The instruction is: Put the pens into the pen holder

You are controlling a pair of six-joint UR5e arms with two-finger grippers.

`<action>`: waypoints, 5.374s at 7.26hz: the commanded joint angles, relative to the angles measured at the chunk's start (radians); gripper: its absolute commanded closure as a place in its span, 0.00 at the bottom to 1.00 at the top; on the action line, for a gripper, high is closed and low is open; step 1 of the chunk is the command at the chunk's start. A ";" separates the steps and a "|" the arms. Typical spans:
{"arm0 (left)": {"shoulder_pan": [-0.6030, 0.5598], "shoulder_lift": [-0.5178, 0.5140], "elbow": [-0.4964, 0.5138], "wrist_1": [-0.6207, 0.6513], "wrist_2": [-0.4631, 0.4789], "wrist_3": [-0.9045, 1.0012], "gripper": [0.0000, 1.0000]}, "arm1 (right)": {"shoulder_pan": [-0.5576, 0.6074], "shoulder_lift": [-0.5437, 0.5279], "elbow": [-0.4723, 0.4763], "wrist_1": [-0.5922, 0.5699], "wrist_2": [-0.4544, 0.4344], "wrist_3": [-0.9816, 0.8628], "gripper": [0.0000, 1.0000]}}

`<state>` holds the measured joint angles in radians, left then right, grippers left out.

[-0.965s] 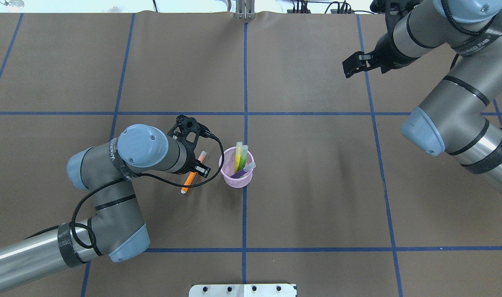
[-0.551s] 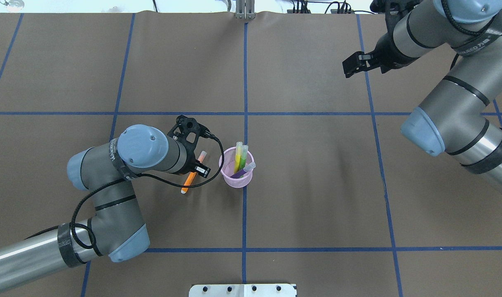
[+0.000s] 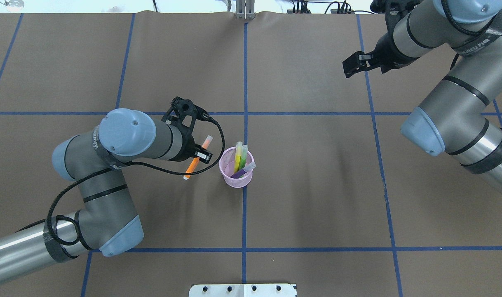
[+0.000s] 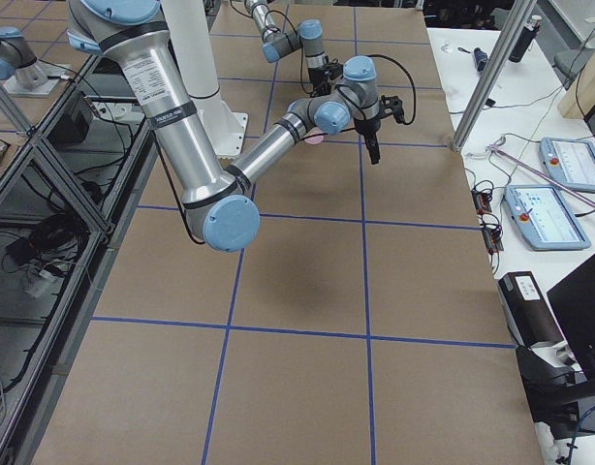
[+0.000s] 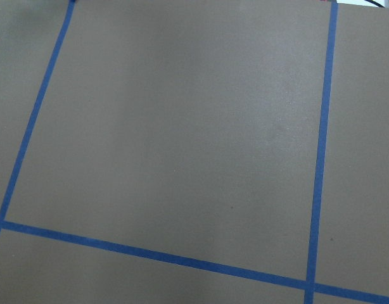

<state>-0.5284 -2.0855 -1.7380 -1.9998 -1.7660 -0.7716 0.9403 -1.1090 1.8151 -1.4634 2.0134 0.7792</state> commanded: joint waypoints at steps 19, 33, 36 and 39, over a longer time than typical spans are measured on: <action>0.022 -0.031 0.351 -1.148 0.059 0.032 0.00 | 0.046 0.000 0.003 0.000 0.052 -0.030 0.00; -0.996 0.573 -0.075 0.558 -0.549 1.160 0.00 | 0.586 -0.720 -0.025 -0.002 0.229 -0.897 0.00; -1.022 0.688 -0.055 0.515 -0.524 1.088 0.00 | 0.586 -0.710 -0.045 -0.002 0.226 -0.897 0.00; -1.021 0.691 -0.048 0.507 -0.526 1.022 0.00 | 0.586 -0.697 -0.054 0.017 0.235 -0.885 0.00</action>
<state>-1.5491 -1.3960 -1.7880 -1.4896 -2.2914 0.2630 1.5263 -1.8119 1.7647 -1.4543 2.2453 -0.1114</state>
